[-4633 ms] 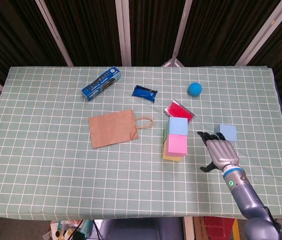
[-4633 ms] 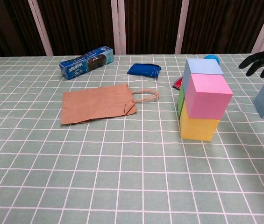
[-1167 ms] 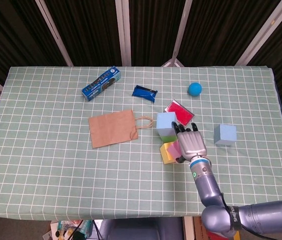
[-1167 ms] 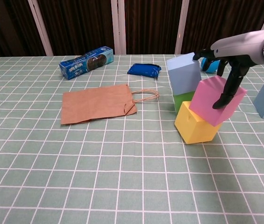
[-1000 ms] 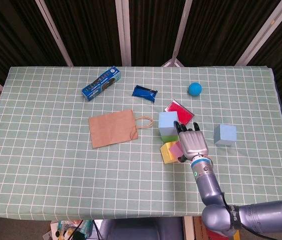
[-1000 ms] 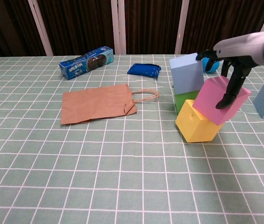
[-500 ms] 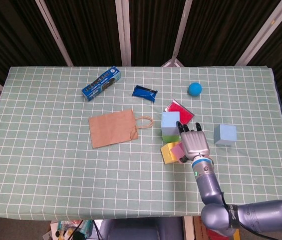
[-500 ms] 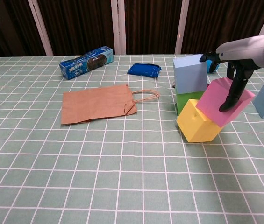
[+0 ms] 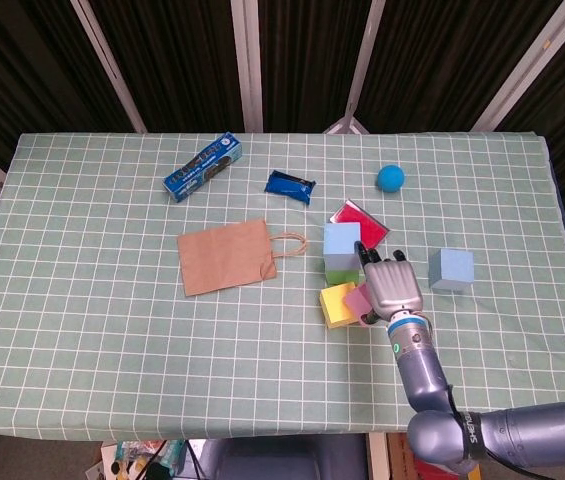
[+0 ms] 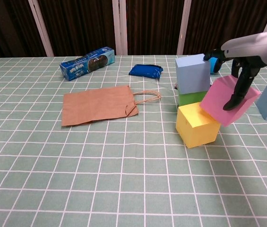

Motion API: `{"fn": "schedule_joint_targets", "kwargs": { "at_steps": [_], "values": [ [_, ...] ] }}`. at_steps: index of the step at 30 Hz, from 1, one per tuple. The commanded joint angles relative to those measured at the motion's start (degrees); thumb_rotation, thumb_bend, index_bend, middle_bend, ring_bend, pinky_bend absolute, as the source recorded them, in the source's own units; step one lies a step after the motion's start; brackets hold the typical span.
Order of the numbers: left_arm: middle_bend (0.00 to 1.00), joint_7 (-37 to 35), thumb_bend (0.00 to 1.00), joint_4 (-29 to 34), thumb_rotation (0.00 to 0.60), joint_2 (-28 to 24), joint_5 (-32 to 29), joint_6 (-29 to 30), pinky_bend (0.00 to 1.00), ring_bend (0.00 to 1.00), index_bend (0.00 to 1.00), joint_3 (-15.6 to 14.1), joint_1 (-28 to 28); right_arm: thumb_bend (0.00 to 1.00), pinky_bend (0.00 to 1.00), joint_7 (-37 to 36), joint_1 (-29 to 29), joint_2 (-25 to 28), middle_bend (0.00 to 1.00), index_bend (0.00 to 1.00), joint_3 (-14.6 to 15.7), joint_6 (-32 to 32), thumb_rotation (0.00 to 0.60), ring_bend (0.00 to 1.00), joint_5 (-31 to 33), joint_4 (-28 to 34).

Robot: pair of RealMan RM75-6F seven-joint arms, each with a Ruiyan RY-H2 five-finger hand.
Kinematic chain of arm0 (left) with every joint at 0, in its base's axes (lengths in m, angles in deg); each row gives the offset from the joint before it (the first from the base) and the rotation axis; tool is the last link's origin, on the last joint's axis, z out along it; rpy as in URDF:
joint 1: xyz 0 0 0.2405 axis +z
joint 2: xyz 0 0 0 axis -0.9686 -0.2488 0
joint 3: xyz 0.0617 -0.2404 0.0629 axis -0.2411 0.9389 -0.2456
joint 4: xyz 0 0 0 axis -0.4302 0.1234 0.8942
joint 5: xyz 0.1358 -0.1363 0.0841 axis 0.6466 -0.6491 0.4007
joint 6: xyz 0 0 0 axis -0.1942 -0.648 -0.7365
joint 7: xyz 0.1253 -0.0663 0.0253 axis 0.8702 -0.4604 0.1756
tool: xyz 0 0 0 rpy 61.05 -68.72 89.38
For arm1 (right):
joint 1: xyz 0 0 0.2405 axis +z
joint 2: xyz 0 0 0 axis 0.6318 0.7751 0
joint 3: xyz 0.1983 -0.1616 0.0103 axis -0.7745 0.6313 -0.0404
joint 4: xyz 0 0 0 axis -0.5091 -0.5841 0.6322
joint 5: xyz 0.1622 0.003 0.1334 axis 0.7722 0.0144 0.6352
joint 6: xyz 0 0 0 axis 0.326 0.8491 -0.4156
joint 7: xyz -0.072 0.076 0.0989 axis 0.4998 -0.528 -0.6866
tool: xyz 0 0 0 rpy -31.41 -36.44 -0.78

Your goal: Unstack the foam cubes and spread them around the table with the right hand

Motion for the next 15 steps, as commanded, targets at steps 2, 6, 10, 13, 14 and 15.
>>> {"fn": "schedule_joint_targets", "kwargs": {
  "at_steps": [2,6,10,13,14,15],
  "values": [
    [0.00,0.08,0.32,-0.01,0.600,0.03,-0.02,-0.09,0.02,0.00,0.14,0.01,-0.05,0.17,0.15,-0.81,-0.95,2.86,0.17,0.00,-1.10,1.23,0.600,0.67,0.15,0.83],
    [0.00,0.39,0.32,0.09,0.600,0.11,0.09,-0.10,0.02,0.00,0.14,-0.03,-0.05,0.17,0.15,-2.47,-2.59,6.67,0.17,0.00,-1.94,1.60,0.600,0.67,-0.14,0.94],
    [0.00,0.67,0.32,0.18,0.600,0.21,0.17,0.03,0.02,0.00,0.14,-0.05,0.01,0.17,0.15,-3.00,-4.08,9.96,0.17,0.00,-1.61,0.94,0.600,0.67,0.02,0.58],
    [0.00,0.89,0.32,0.27,0.600,0.26,0.06,-0.06,0.02,0.00,0.14,-0.03,-0.01,0.17,0.15,-3.89,-5.79,13.22,0.17,0.00,-0.80,-1.44,0.600,0.67,0.06,0.67],
    [0.00,0.94,0.32,0.31,0.600,0.26,0.06,-0.13,0.02,0.00,0.14,-0.04,-0.03,0.17,0.15,-4.33,-6.42,14.22,0.17,0.00,-0.45,-2.26,0.600,0.67,-0.26,0.85],
    [0.00,0.97,0.32,0.33,0.600,0.25,0.07,-0.18,0.02,0.00,0.14,-0.04,-0.06,0.17,0.15,-5.03,-7.27,15.37,0.17,0.00,-0.03,-3.04,0.600,0.67,-0.52,1.11]
  ]
}}
